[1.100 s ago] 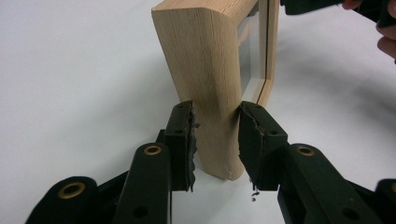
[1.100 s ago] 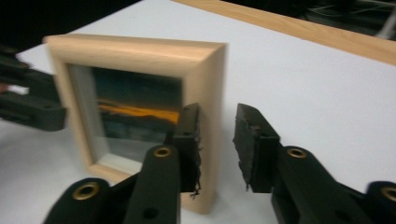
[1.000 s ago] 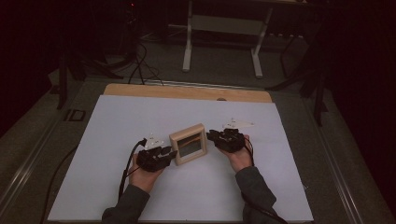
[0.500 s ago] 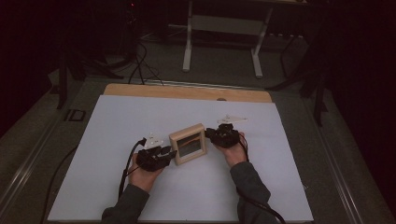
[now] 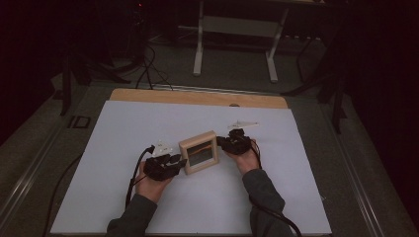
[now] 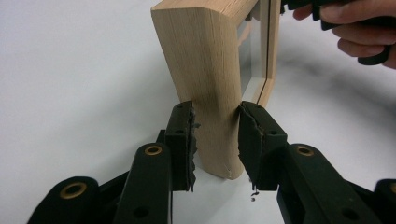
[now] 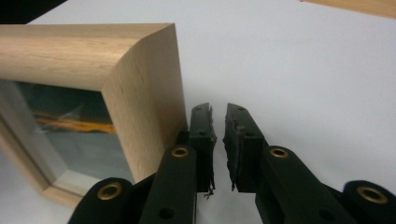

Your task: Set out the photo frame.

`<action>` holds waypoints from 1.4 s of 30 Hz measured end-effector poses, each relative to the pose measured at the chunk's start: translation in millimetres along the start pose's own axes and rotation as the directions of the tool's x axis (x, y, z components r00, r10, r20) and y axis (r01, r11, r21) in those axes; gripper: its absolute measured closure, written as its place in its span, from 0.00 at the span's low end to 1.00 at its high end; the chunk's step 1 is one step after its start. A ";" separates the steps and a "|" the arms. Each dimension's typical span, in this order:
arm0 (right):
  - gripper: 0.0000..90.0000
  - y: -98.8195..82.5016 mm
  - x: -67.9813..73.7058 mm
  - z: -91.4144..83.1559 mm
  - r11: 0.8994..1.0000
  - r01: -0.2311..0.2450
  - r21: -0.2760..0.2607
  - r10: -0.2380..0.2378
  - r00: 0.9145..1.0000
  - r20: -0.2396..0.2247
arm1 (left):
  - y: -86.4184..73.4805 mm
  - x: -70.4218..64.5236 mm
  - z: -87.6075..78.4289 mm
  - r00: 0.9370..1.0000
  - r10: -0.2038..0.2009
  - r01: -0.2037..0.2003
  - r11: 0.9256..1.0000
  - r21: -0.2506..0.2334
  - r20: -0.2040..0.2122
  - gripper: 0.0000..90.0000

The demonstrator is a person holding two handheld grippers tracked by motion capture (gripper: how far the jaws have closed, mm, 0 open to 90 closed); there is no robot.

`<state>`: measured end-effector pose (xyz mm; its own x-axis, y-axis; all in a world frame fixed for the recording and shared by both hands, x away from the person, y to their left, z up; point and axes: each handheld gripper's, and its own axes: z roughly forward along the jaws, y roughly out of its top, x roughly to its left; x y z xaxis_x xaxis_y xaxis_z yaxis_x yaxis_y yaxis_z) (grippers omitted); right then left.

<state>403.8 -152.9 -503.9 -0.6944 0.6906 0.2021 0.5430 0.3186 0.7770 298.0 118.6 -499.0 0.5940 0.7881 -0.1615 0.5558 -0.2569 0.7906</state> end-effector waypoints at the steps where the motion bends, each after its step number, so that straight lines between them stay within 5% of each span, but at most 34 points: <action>1: 0.91 -0.6 -0.4 -0.9 1.000 0.003 0.002 -0.003 1.000 -0.008 | 0.6 0.0 0.1 1.000 0.003 -0.003 1.000 0.003 -0.003 0.74; 19: 0.99 -9.0 -0.3 -10.1 1.000 0.020 -0.001 -0.020 0.997 -0.076 | 5.0 8.5 1.3 0.999 0.035 -0.036 0.999 0.021 0.022 0.74; 42: 1.00 -18.3 -1.1 -19.7 1.000 0.021 -0.014 -0.023 0.995 -0.093 | 11.3 17.5 6.6 0.995 0.075 -0.077 0.996 0.033 0.061 0.74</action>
<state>385.3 -172.3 -506.6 -0.7475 0.6197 0.2392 0.5211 0.3240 0.7896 318.5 125.8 -496.8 0.6685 0.7308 -0.1378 0.5276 -0.3354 0.7805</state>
